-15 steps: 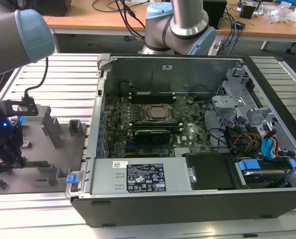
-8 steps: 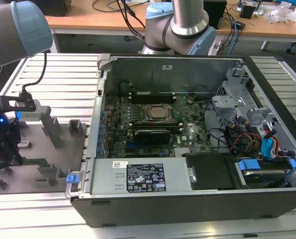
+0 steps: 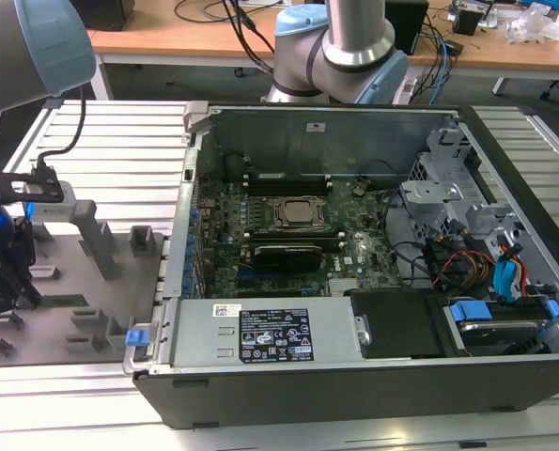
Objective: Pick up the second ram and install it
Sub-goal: 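Pick up the second ram and move it above second insertion slot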
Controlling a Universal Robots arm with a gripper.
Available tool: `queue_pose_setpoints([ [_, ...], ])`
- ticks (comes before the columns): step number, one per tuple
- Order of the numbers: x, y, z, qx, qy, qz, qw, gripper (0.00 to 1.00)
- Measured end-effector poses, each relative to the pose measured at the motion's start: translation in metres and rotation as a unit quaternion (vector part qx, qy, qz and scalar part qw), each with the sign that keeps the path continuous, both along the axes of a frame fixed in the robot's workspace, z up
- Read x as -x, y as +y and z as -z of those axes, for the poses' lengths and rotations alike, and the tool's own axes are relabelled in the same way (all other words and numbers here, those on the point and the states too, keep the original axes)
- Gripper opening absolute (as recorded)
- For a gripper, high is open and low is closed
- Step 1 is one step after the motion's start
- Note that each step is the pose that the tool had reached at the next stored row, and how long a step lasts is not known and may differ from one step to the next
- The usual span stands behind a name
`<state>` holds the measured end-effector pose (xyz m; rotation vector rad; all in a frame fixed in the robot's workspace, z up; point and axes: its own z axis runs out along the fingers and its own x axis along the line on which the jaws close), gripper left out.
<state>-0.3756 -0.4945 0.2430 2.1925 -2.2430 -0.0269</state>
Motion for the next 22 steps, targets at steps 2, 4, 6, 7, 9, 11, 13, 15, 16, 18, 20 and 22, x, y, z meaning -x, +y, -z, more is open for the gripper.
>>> queue_pose_setpoints([
  [2, 0.000, 0.0000, -0.0033, 0.0000, 0.0000, 0.000, 1.0000, 0.14],
  [4, 0.000, 0.0000, -0.0061, 0.0000, 0.0000, 0.000, 1.0000, 0.14],
  [6, 0.000, 0.0000, -0.0105, 0.0000, 0.0000, 0.000, 1.0000, 0.14],
  [7, 0.000, 0.0000, -0.0119, 0.0000, 0.0000, 0.000, 1.0000, 0.14],
  [9, 0.000, 0.0000, -0.0142, 0.0000, 0.0000, 0.000, 1.0000, 0.14],
  [11, 0.000, 0.0000, -0.0175, 0.0000, 0.0000, 0.000, 1.0000, 0.14],
  [13, 0.000, 0.0000, -0.0210, 0.0000, 0.0000, 0.000, 1.0000, 0.14],
  [15, 0.000, 0.0000, -0.0234, 0.0000, 0.0000, 0.000, 1.0000, 0.14],
  [16, 0.000, 0.0000, -0.0255, 0.0000, 0.0000, 0.000, 1.0000, 0.14],
  [18, 0.000, 0.0000, -0.0276, 0.0000, 0.0000, 0.000, 1.0000, 0.14],
  [20, 0.000, 0.0000, -0.0299, 0.0000, 0.0000, 0.000, 1.0000, 0.14],
  [22, 0.000, 0.0000, -0.0337, 0.0000, 0.0000, 0.000, 1.0000, 0.14],
])
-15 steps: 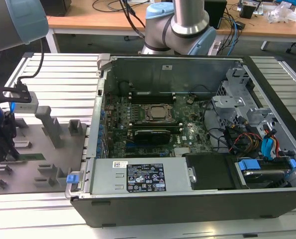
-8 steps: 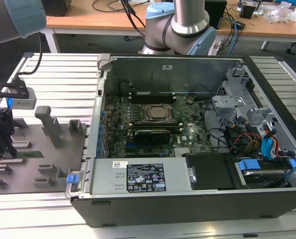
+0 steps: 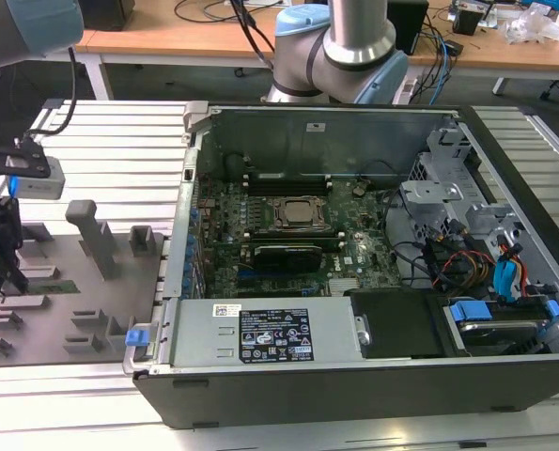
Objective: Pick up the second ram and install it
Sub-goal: 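Pick up the second ram and move it above second insertion slot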
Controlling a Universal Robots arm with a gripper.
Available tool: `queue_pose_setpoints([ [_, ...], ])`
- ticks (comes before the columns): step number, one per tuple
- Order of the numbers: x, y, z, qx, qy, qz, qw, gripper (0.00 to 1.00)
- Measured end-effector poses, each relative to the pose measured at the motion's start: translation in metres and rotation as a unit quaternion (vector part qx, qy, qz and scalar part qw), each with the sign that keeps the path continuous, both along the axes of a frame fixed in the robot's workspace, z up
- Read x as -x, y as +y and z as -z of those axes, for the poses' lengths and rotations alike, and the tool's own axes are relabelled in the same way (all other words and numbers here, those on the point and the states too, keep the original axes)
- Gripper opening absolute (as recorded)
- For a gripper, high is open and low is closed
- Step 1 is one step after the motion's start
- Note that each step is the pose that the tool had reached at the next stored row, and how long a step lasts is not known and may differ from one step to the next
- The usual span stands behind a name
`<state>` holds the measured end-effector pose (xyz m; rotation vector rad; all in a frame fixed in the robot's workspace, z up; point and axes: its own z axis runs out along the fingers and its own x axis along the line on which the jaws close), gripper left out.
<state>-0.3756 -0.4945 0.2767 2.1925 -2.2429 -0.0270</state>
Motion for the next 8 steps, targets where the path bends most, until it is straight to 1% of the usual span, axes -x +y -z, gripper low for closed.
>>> queue_pose_setpoints([
  [6, 0.000, 0.0000, -0.0123, 0.0000, 0.0000, 0.000, 1.0000, 0.14],
  [8, 0.000, 0.0000, -0.0146, 0.0000, 0.0000, 0.000, 1.0000, 0.14],
])
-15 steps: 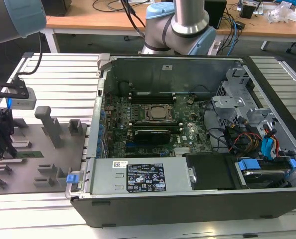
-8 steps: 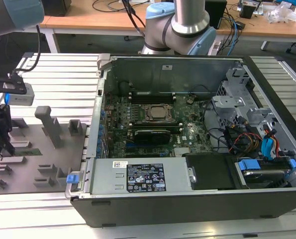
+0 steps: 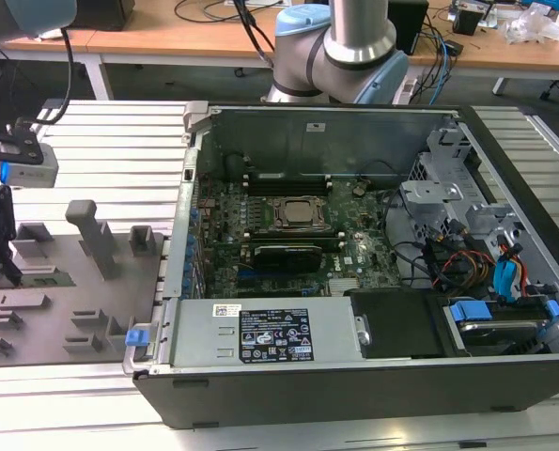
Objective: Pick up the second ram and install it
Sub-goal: 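Pick up the second ram and move it above second insertion slot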
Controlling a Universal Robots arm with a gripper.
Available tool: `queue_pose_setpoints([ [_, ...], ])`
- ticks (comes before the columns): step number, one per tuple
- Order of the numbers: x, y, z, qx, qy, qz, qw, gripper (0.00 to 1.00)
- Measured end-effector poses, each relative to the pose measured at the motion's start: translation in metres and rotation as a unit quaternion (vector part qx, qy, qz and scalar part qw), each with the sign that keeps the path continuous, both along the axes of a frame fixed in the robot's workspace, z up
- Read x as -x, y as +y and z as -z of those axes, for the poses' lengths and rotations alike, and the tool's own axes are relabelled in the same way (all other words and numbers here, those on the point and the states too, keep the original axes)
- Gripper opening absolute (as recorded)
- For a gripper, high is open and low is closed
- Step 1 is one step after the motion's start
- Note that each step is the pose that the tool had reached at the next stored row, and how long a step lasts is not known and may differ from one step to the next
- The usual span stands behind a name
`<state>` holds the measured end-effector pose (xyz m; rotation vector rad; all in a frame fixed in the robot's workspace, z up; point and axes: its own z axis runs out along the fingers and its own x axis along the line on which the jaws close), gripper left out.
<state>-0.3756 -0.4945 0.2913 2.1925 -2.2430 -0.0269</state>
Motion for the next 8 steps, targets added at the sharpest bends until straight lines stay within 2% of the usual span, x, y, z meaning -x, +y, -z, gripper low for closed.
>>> queue_pose_setpoints([
  [8, 0.000, 0.0000, -0.0147, 0.0000, 0.0000, 0.000, 1.0000, 0.14],
])
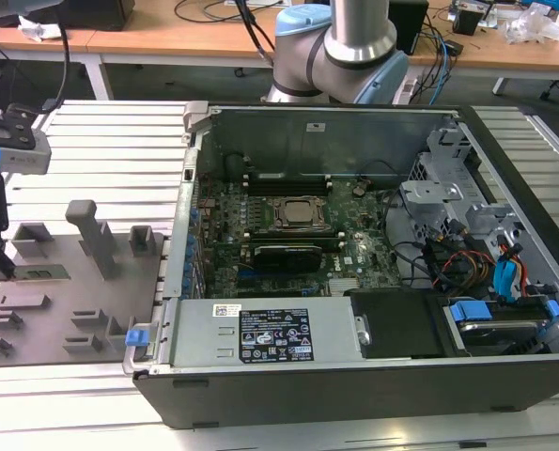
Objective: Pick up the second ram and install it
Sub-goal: 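Pick up the second ram and move it above second insertion slot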
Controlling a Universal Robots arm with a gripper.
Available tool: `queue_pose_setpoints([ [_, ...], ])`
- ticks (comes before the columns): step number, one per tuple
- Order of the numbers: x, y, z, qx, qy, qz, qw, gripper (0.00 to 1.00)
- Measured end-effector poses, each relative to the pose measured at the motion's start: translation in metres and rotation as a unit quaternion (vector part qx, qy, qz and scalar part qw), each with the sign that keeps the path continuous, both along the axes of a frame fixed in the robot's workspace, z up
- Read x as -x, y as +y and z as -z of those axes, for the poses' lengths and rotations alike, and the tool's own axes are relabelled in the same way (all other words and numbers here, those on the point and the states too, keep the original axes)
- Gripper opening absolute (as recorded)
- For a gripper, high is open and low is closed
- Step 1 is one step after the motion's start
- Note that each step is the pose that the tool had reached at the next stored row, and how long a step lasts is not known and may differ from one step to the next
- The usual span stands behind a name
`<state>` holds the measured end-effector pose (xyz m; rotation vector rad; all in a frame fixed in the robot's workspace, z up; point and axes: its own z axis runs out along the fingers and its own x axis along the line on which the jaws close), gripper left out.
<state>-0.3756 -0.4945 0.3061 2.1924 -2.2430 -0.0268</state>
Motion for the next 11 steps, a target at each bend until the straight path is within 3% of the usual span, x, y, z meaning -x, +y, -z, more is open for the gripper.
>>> queue_pose_setpoints([
  [11, 0.000, 0.0000, -0.0230, 0.0000, 0.0000, 0.000, 1.0000, 0.14],
])
